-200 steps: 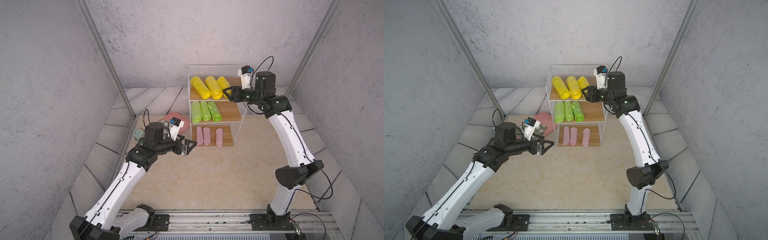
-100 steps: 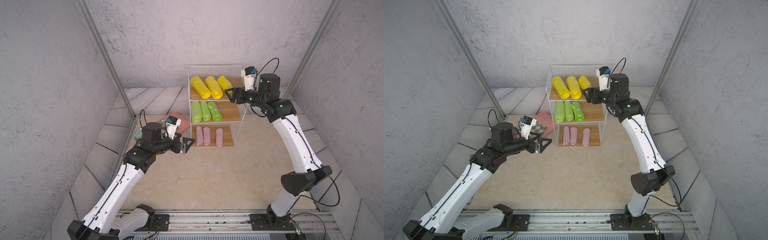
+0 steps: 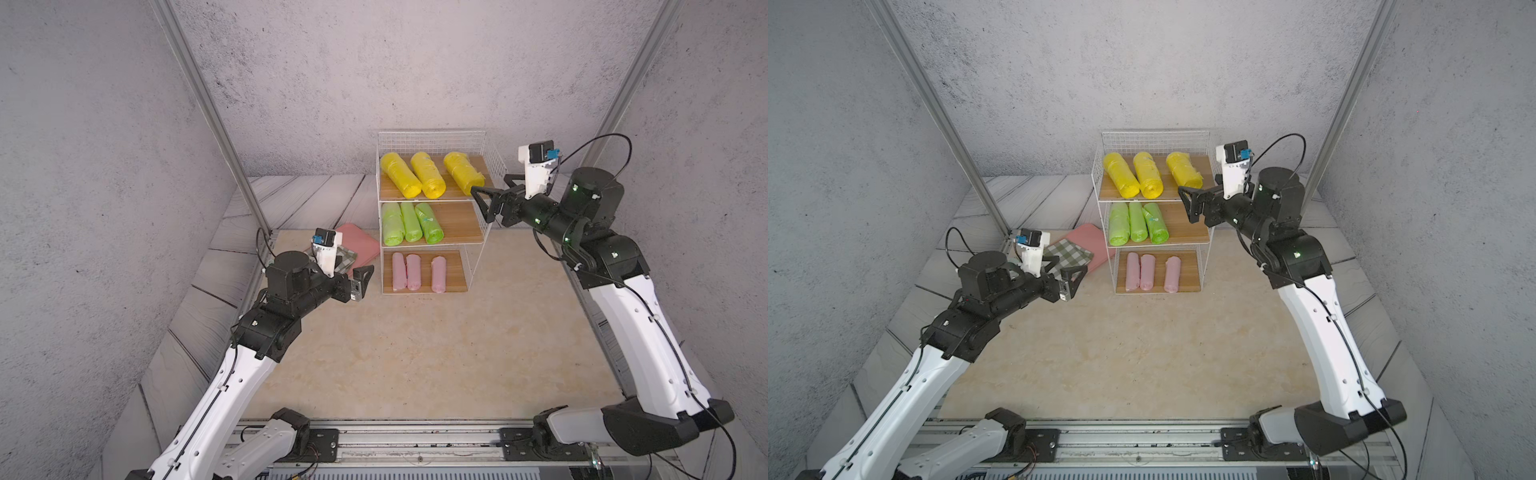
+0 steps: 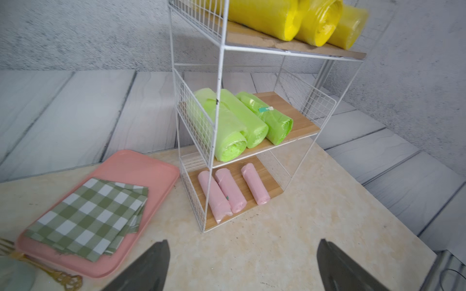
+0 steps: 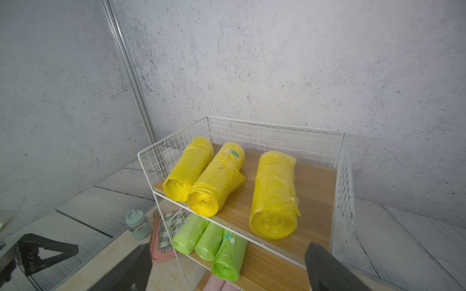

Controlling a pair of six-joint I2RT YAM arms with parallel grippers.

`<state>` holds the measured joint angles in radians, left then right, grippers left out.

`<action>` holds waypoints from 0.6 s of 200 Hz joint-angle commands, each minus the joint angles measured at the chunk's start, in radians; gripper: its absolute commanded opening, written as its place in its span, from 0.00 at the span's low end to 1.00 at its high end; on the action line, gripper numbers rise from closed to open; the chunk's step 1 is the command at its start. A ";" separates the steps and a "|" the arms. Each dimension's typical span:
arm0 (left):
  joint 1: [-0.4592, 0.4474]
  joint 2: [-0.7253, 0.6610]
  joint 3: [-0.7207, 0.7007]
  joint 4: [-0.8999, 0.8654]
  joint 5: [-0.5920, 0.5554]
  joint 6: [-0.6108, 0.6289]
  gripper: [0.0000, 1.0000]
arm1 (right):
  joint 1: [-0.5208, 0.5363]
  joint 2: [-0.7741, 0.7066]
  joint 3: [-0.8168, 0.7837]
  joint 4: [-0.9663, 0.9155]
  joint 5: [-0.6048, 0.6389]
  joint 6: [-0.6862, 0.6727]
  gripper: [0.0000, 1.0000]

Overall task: Sort the rolls of trash bags by color and place them on the shelf
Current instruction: Reset both arms

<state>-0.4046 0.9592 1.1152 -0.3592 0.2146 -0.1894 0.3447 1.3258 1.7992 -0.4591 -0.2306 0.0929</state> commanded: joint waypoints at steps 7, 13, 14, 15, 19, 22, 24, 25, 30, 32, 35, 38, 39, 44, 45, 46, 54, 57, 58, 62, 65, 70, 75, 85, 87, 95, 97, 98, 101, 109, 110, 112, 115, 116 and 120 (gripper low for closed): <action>0.013 0.001 -0.037 0.029 -0.167 0.040 0.97 | -0.007 -0.129 -0.123 0.015 0.163 -0.078 0.99; 0.016 -0.001 -0.050 0.041 -0.193 0.044 0.97 | -0.008 -0.149 -0.152 0.017 0.190 -0.086 0.99; 0.016 -0.002 -0.053 0.042 -0.198 0.046 0.97 | -0.009 -0.152 -0.157 0.018 0.194 -0.087 0.99; 0.015 -0.002 -0.055 0.044 -0.202 0.046 0.97 | -0.009 -0.156 -0.162 0.018 0.199 -0.088 0.99; 0.018 -0.003 -0.063 0.051 -0.218 0.047 0.97 | -0.012 -0.169 -0.179 0.017 0.218 -0.093 0.99; 0.019 -0.002 -0.070 0.055 -0.230 0.048 0.97 | -0.012 -0.178 -0.192 0.017 0.231 -0.095 0.99; 0.020 -0.001 -0.074 0.059 -0.238 0.048 0.97 | -0.013 -0.184 -0.200 0.017 0.242 -0.097 0.99; 0.021 -0.001 -0.076 0.059 -0.242 0.049 0.97 | -0.013 -0.186 -0.205 0.017 0.246 -0.098 0.99; 0.026 0.001 -0.086 0.065 -0.257 0.053 0.97 | -0.018 -0.199 -0.226 0.016 0.267 -0.103 0.99; 0.028 0.002 -0.088 0.068 -0.263 0.054 0.97 | -0.020 -0.205 -0.236 0.015 0.277 -0.104 0.99; 0.031 0.002 -0.095 0.072 -0.273 0.053 0.97 | -0.022 -0.212 -0.248 0.014 0.289 -0.105 0.99; 0.034 0.004 -0.099 0.074 -0.284 0.054 0.97 | -0.025 -0.218 -0.260 0.012 0.301 -0.105 0.99; 0.034 0.005 -0.102 0.074 -0.288 0.054 0.97 | -0.026 -0.221 -0.263 0.011 0.306 -0.105 0.99; 0.040 0.008 -0.111 0.077 -0.310 0.052 0.97 | -0.033 -0.231 -0.285 0.008 0.323 -0.105 0.99; 0.040 0.008 -0.114 0.077 -0.314 0.052 0.97 | -0.034 -0.234 -0.290 0.006 0.327 -0.105 0.99; 0.041 0.008 -0.116 0.079 -0.319 0.051 0.97 | -0.035 -0.236 -0.294 0.006 0.331 -0.104 0.99; 0.053 0.015 -0.130 0.081 -0.361 0.043 0.97 | -0.052 -0.253 -0.335 0.009 0.352 -0.100 0.99; 0.058 0.018 -0.135 0.079 -0.375 0.037 0.97 | -0.058 -0.259 -0.351 0.011 0.357 -0.095 0.99; 0.061 0.018 -0.137 0.079 -0.378 0.035 0.97 | -0.060 -0.261 -0.356 0.011 0.358 -0.094 0.99; 0.071 0.021 -0.145 0.077 -0.383 0.030 0.97 | -0.072 -0.269 -0.375 0.014 0.362 -0.087 0.99; 0.079 0.022 -0.153 0.080 -0.383 0.029 0.97 | -0.082 -0.275 -0.390 0.015 0.363 -0.082 0.99; 0.092 0.025 -0.170 0.090 -0.383 0.025 0.97 | -0.096 -0.282 -0.418 0.016 0.362 -0.070 0.99; 0.103 0.026 -0.188 0.101 -0.395 0.017 0.97 | -0.111 -0.288 -0.442 0.017 0.361 -0.060 0.99; 0.128 0.027 -0.227 0.126 -0.429 -0.006 0.97 | -0.144 -0.305 -0.495 0.025 0.359 -0.038 0.99; 0.133 0.028 -0.236 0.133 -0.435 -0.008 0.97 | -0.150 -0.309 -0.508 0.029 0.358 -0.034 0.99; 0.153 0.025 -0.274 0.157 -0.468 -0.026 0.97 | -0.178 -0.324 -0.563 0.049 0.337 -0.023 0.99; 0.159 0.025 -0.283 0.164 -0.476 -0.028 0.97 | -0.182 -0.327 -0.578 0.054 0.331 -0.021 0.99; 0.161 0.024 -0.287 0.167 -0.479 -0.030 0.97 | -0.186 -0.328 -0.585 0.057 0.329 -0.019 0.99; 0.166 0.023 -0.302 0.178 -0.487 -0.032 0.97 | -0.193 -0.334 -0.607 0.067 0.323 -0.015 0.99; 0.181 0.021 -0.344 0.216 -0.520 -0.033 0.97 | -0.216 -0.346 -0.671 0.100 0.312 0.002 0.99; 0.183 0.021 -0.349 0.220 -0.526 -0.034 0.97 | -0.220 -0.346 -0.679 0.102 0.311 0.006 0.99; 0.187 0.021 -0.356 0.232 -0.537 -0.040 0.97 | -0.227 -0.349 -0.693 0.111 0.305 0.011 0.99; 0.192 0.020 -0.375 0.245 -0.555 -0.046 0.97 | -0.237 -0.352 -0.717 0.125 0.298 0.022 0.99; 0.193 0.020 -0.381 0.249 -0.560 -0.049 0.97 | -0.240 -0.352 -0.723 0.129 0.295 0.023 0.99; 0.200 0.020 -0.401 0.269 -0.576 -0.057 0.97 | -0.255 -0.356 -0.755 0.150 0.284 0.038 0.99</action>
<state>-0.2432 0.9833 0.8055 -0.2085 -0.2184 -0.1967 0.1497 1.0054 1.1751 -0.3977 0.0811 0.0582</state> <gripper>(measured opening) 0.971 0.987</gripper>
